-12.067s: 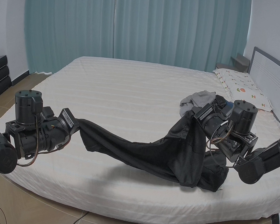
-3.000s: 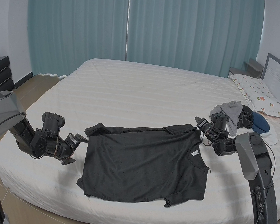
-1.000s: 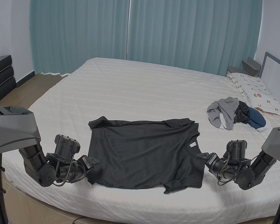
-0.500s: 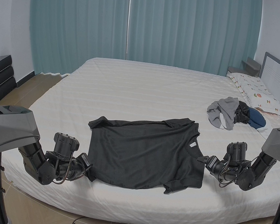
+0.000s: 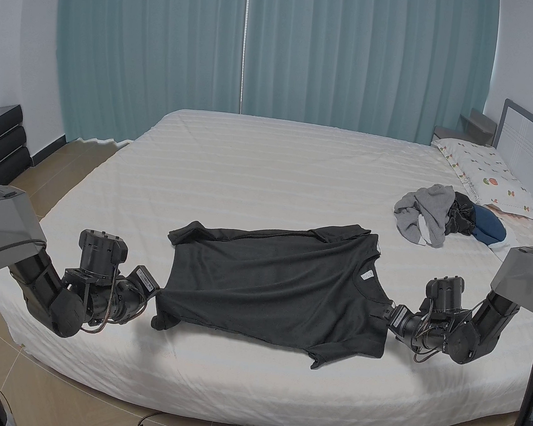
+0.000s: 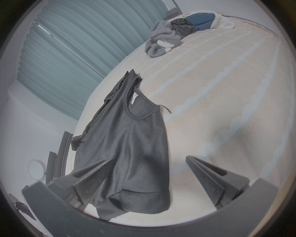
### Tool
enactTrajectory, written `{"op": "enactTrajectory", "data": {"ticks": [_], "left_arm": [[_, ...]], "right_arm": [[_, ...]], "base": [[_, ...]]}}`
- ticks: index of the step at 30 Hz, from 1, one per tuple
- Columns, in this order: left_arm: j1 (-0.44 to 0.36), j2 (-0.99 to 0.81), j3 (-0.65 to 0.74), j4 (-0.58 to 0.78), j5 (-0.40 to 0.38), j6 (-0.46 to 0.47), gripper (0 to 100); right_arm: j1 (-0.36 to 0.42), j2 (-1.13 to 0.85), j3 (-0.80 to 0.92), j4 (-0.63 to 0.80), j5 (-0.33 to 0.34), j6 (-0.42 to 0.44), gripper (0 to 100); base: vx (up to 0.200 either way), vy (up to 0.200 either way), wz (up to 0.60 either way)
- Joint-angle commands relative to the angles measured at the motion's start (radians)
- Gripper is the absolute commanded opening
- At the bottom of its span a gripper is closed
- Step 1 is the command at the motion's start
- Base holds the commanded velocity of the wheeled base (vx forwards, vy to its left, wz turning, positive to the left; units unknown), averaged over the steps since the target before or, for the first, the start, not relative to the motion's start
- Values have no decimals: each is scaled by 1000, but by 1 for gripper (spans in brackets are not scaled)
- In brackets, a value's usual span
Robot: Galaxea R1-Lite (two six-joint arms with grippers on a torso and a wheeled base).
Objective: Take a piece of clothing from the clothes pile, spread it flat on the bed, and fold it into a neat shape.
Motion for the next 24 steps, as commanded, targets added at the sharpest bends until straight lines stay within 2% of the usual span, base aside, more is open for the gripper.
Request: {"op": "enactTrajectory", "data": {"ticks": [1,9,18,24], "left_arm": [[0,0,-13,-1,-1,0,0],[4,3,-53,-1,-1,-37,0],[32,94,-206,9,9,-26,0],[58,161,-287,8,10,-31,0]], "right_arm": [[7,43,-39,0,12,7,0],[1,101,-180,34,18,7,0],[-13,129,-504,224,4,15,0],[-21,184,-642,275,3,39,0]], "base": [[0,0,0],[0,0,0],[0,0,0],[0,0,0]]}}
